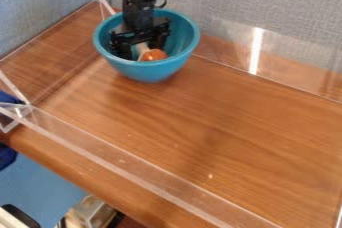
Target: Put the mushroom in the blue bowl
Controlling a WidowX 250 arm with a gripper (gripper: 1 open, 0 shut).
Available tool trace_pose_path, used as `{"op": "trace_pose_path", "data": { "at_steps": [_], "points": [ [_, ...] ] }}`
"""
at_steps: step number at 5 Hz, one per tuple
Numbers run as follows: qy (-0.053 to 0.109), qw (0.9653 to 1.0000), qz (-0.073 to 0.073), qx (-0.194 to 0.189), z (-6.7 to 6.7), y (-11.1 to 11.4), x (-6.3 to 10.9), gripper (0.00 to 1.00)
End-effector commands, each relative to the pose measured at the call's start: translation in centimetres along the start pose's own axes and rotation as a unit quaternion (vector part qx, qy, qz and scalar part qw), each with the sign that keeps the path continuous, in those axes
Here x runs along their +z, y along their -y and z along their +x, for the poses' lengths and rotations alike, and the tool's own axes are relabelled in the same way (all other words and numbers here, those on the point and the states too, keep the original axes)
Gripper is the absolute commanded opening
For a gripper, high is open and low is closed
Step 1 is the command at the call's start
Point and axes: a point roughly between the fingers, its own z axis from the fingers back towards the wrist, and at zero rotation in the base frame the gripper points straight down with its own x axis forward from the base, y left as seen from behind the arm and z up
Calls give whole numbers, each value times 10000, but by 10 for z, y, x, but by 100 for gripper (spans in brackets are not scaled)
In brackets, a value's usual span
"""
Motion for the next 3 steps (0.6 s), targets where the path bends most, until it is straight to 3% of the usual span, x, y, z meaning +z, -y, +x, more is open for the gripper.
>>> {"op": "trace_pose_path", "data": {
  "at_steps": [1, 3],
  "points": [
    [9, 9999, 28, 113, 7, 0, 2, 100],
    [44, 9996, 75, 264, 17, -7, 12, 100]
  ]
}}
